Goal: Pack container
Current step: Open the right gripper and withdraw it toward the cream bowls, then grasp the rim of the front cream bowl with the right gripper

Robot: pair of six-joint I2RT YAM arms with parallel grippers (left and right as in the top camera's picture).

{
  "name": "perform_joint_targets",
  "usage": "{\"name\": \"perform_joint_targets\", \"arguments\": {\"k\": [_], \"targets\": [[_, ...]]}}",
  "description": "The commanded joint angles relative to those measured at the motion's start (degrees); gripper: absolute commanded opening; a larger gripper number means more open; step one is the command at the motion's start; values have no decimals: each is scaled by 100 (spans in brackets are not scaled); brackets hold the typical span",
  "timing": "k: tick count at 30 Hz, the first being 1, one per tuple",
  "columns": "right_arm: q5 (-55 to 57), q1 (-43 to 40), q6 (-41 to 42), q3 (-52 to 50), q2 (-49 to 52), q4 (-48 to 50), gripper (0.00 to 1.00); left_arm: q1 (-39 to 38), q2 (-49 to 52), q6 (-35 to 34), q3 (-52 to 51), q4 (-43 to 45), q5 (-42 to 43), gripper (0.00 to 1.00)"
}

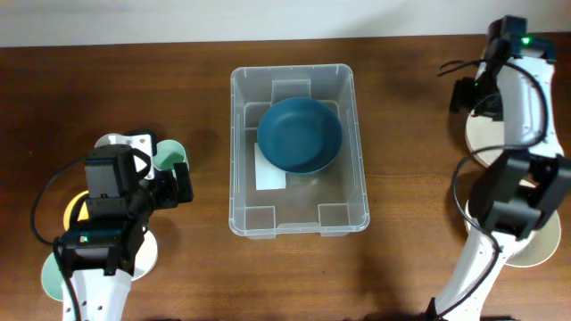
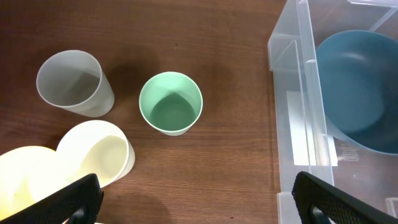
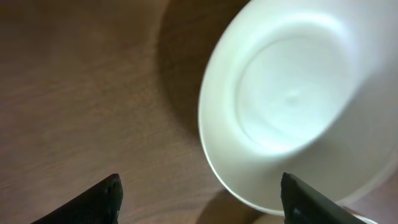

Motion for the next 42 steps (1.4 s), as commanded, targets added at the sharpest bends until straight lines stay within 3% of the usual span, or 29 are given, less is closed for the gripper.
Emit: {"name": "perform_joint_targets", "arguments": {"k": [1, 8, 13, 17, 20, 33, 42], "targets": [[201, 0, -39, 13, 424, 37, 77, -7, 2, -76, 111, -2, 66, 100], [754, -11, 289, 7, 1014, 160, 73, -7, 2, -76, 111, 0, 63, 100], [756, -11, 286, -13, 1095, 306, 58, -7, 2, -76, 111, -2, 66, 100], [758, -11, 286, -15, 1097, 402, 54, -7, 2, -74, 111, -2, 66, 100], [778, -13, 286, -26, 1097, 450, 43, -7, 2, -76, 111, -2, 66, 100], [879, -76, 286, -37, 1257, 483, 32, -9, 2, -76, 111, -2, 66, 100], [879, -85, 286, -39, 1268, 509, 13, -7, 2, -76, 111, -2, 66, 100]]}}
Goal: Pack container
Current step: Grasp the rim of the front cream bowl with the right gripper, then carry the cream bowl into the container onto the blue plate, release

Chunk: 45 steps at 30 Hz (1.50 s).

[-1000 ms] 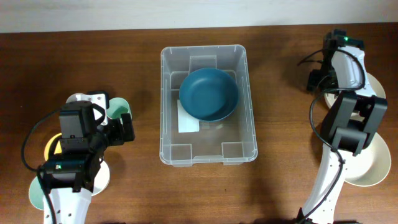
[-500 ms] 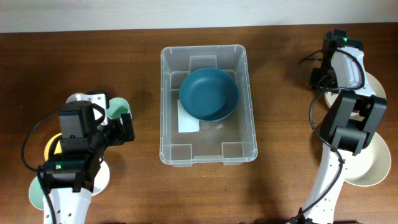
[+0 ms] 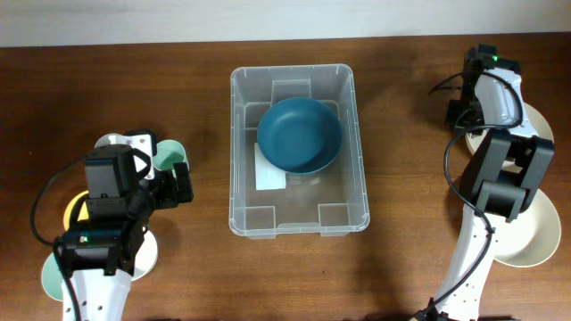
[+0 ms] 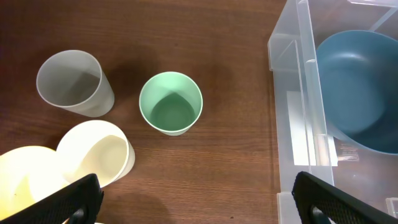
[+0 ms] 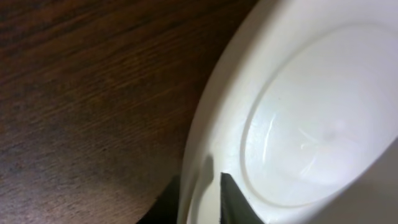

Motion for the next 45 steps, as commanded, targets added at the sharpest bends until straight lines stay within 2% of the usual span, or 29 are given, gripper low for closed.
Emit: {"name": "perform_joint_targets", "arguments": {"k": [1, 4, 18, 26, 32, 36, 40, 45], "targets": [[107, -46, 59, -31, 109, 24, 12, -9, 2, -76, 111, -2, 66, 100], [107, -46, 59, -31, 109, 22, 4, -7, 2, -74, 111, -2, 66, 100], [-122, 48, 9, 442, -262, -116, 4, -7, 2, -74, 111, -2, 66, 100], [-1563, 428, -933, 1668, -1073, -796, 4, -7, 2, -74, 111, -2, 66, 100], [-2013, 1220, -1910, 1856, -1886, -1014, 4, -7, 2, -74, 111, -2, 66, 100], [-2221, 2026, -2715, 1856, -2291, -1257, 4, -7, 2, -74, 111, -2, 66, 100], [-2212, 2918, -3499, 1853, -2411, -1456, 4, -7, 2, -74, 111, -2, 63, 100], [-2190, 3759, -3947, 1613, -2378, -1438, 4, -7, 2, -74, 111, -4, 63, 100]]}}
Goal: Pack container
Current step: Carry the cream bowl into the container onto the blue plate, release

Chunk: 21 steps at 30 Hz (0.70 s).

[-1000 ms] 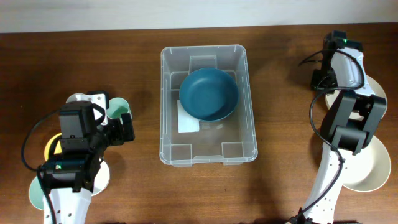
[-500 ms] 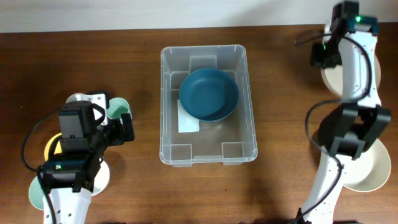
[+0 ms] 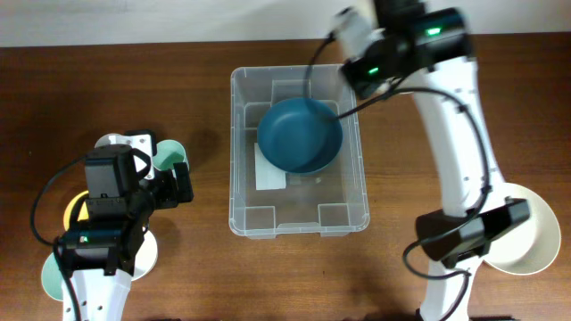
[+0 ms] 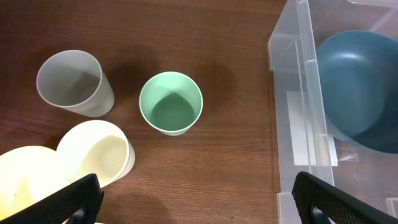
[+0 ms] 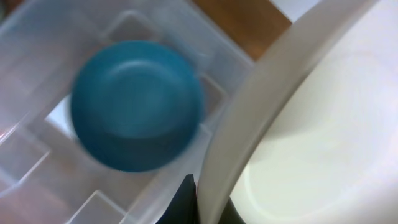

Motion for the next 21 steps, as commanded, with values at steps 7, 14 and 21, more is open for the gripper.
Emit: {"name": "perform_joint_targets", "arguments": {"k": [7, 14, 21], "targets": [[-26, 1001, -640, -955, 42, 385, 4, -7, 2, -74, 111, -2, 63, 100], [-31, 1296, -809, -2444, 42, 1233, 4, -7, 2, -74, 111, -2, 63, 100], [-31, 1335, -809, -3265, 42, 1770, 6, -7, 2, -74, 109, -2, 63, 100]]}}
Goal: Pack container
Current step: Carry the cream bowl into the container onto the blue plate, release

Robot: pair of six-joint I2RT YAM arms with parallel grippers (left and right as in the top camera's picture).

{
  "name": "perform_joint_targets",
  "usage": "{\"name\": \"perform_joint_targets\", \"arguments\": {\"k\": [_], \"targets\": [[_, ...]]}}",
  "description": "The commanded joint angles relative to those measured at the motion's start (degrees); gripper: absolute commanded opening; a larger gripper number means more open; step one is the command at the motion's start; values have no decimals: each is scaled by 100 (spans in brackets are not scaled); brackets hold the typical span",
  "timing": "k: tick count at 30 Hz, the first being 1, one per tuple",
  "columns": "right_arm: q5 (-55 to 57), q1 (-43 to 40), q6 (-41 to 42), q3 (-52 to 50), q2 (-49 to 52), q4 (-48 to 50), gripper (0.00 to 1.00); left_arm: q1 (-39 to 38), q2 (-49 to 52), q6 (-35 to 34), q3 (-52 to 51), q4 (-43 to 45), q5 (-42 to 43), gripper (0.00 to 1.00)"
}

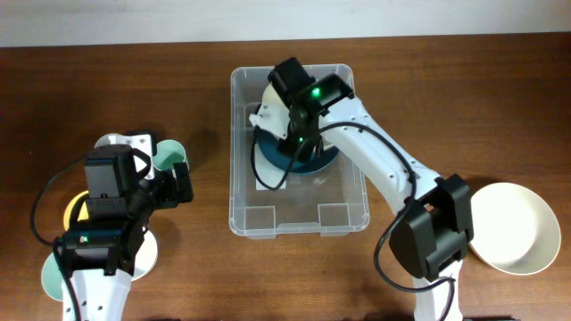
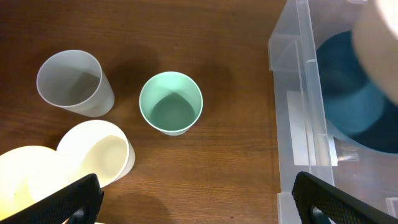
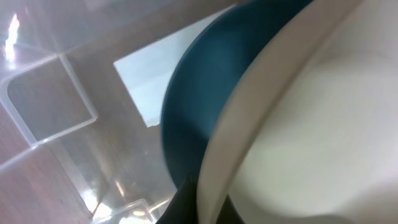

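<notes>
The clear plastic container (image 1: 241,192) stands mid-table with a dark blue bowl (image 1: 326,153) inside it. My right gripper (image 1: 291,131) reaches down into the container, shut on the rim of a white bowl (image 1: 270,103) that hangs tilted over the blue bowl. In the right wrist view the white bowl (image 3: 298,124) fills the right side, its rim pinched at my right gripper (image 3: 198,200), with the blue bowl (image 3: 199,93) behind. My left gripper (image 2: 199,205) is open over bare table, left of the container (image 2: 298,112).
A grey cup (image 2: 74,81), a green cup (image 2: 171,102), a cream cup (image 2: 96,152) and a yellow dish (image 2: 22,180) stand left of the container. A cream bowl (image 1: 513,227) sits at the right edge. A white label (image 3: 158,81) lies on the container floor.
My right gripper, still holding the white bowl, was above the container's far right corner and is now down inside it, over the blue bowl. The left arm has not moved.
My right gripper hung open above a white bowl at the table's far right. Then its fingers sat on that bowl's rim. Later it held the bowl above the container's far edge, and now holds it inside, over the blue bowl. The left arm stayed still.
</notes>
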Motion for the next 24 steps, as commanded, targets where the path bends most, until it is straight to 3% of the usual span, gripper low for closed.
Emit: {"name": "perform_joint_targets", "arguments": {"k": [1, 4, 6, 14, 19, 24], "targets": [[-2, 35, -66, -151, -31, 109, 15, -7, 2, -74, 107, -2, 63, 100], [-4, 35, -63, -149, -31, 114, 39, -7, 2, -74, 107, -2, 63, 100], [-2, 35, -61, -149, -33, 111, 43, -7, 2, -74, 107, -2, 66, 100], [304, -9, 802, 428, -501, 105, 45, -7, 2, -74, 107, -2, 63, 100], [1528, -396, 2804, 975, -1193, 271, 46, -7, 2, -74, 107, -2, 63, 100], [1633, -1335, 4419, 1008, -1827, 85, 46, -7, 2, -74, 107, -4, 63, 100]]}}
